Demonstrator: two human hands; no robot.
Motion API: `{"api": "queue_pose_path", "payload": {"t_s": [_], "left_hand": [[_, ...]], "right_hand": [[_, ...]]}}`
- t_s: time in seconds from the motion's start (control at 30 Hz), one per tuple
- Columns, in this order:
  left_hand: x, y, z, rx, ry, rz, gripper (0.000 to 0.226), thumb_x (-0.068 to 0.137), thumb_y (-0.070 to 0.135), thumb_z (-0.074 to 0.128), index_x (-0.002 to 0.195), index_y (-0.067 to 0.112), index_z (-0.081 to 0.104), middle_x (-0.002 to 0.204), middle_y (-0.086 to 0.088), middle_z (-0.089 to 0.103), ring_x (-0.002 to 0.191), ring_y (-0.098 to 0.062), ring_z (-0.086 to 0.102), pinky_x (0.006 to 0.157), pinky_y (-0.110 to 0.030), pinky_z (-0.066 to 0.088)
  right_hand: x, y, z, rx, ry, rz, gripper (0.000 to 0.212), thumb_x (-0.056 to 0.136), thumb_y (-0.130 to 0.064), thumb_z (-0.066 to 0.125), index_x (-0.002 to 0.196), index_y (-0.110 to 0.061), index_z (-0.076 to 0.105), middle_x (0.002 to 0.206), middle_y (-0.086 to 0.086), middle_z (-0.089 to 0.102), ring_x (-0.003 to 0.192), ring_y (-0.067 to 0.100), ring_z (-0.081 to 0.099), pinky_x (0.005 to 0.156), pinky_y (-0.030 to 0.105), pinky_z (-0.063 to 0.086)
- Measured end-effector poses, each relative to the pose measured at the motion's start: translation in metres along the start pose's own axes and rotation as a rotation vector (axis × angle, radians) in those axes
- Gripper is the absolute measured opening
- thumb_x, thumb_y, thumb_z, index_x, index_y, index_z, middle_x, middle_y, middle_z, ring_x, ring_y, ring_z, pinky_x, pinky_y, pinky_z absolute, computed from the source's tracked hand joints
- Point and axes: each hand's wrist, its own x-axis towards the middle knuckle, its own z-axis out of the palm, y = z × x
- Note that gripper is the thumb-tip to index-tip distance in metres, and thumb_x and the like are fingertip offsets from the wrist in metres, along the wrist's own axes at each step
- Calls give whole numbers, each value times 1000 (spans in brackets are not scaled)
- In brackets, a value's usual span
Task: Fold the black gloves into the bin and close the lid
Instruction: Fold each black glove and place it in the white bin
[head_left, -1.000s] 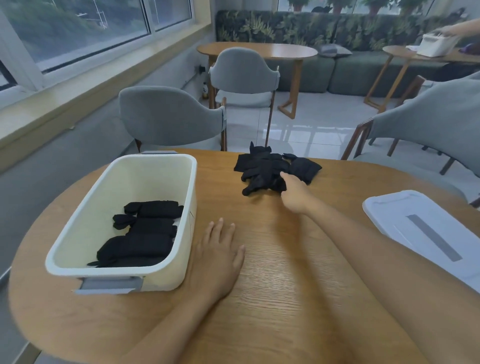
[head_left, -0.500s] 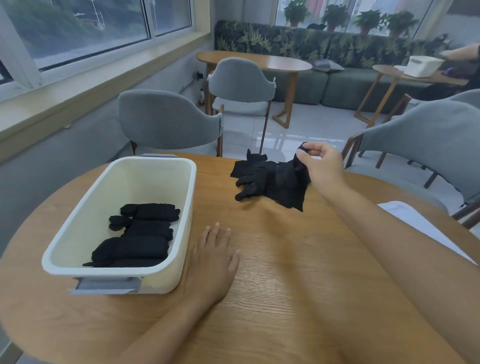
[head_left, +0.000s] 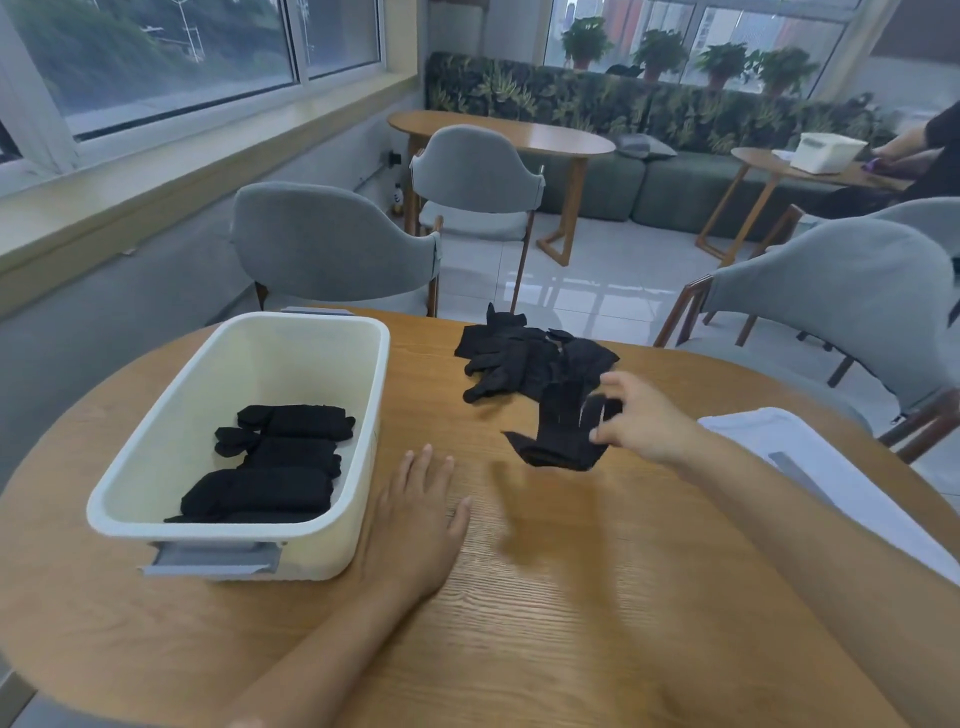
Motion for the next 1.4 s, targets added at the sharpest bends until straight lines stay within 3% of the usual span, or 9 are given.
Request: {"api": "queue_pose_path", "payload": {"t_s": [0.13, 0.23, 0.33, 0.53, 0.63, 0.77, 0.93, 1.17, 1.4], "left_hand": [[0, 0, -1, 2, -4, 4, 63, 103, 58, 27, 160, 31, 19, 169, 4, 6, 155, -16, -1, 125, -39, 14], [1, 0, -1, 2, -5, 0, 63, 102, 58, 28, 159, 32, 20, 169, 4, 7, 155, -16, 0, 124, -39, 15], [1, 0, -1, 3, -2, -2, 62, 103, 57, 29, 159, 32, 22, 169, 5, 8, 155, -16, 1, 123, -38, 14], [0, 2, -3, -1, -4, -6, 62, 103, 57, 30, 159, 31, 23, 169, 4, 9, 155, -16, 1, 123, -38, 13], [-1, 3, -3, -5, -6, -8, 63, 103, 57, 30, 159, 31, 22, 169, 4, 8, 155, -15, 0, 123, -38, 12], [-1, 3, -4, -3, -6, -8, 63, 103, 57, 29, 159, 30, 20, 169, 4, 7, 155, -16, -1, 123, -38, 11], [1, 2, -1, -1, 3, -8, 62, 103, 56, 29, 159, 30, 23, 169, 4, 9, 155, -16, 1, 123, -38, 13], [0, 3, -1, 8, 9, 0, 61, 103, 55, 30, 158, 29, 24, 168, 2, 11, 155, -18, 3, 124, -39, 13], [1, 1, 0, 22, 10, 3, 62, 103, 56, 29, 158, 29, 24, 168, 2, 11, 155, -18, 2, 124, -39, 14]], "right_hand": [[1, 45, 28, -299, 31, 106, 68, 87, -10, 68, 148, -17, 37, 139, 10, 50, 111, 26, 57, 86, 36, 51], [-8, 65, 47, -281, 101, 201, 35, 88, -29, 70, 113, -10, 57, 101, 6, 63, 90, 24, 62, 83, 45, 56], [-23, 73, 63, -300, 173, 138, 36, 91, -43, 65, 91, -7, 64, 90, 7, 67, 85, 26, 65, 76, 43, 55], [-23, 60, 82, -277, 337, -208, 13, 96, -37, 60, 106, -27, 59, 105, -13, 54, 101, 11, 54, 82, 30, 49], [-17, 55, 85, -387, 228, -263, 38, 97, -43, 58, 130, -24, 55, 129, -9, 53, 124, 14, 46, 97, 31, 45], [-16, 67, 94, -550, -17, -251, 70, 97, -55, 51, 156, -25, 28, 163, -4, 23, 150, 17, 15, 121, 37, 22], [-37, 87, 96, -578, -62, -416, 65, 98, -59, 44, 154, -29, 33, 162, -13, 20, 151, 9, 9, 123, 32, 14], [-1, 75, 74, -467, 154, -434, 34, 101, -39, 51, 130, -24, 61, 132, -12, 57, 128, 8, 46, 106, 27, 39], [69, 45, 67, -633, 100, -373, 38, 105, -21, 41, 139, -17, 57, 156, -5, 38, 144, 16, 25, 117, 35, 27]]}}
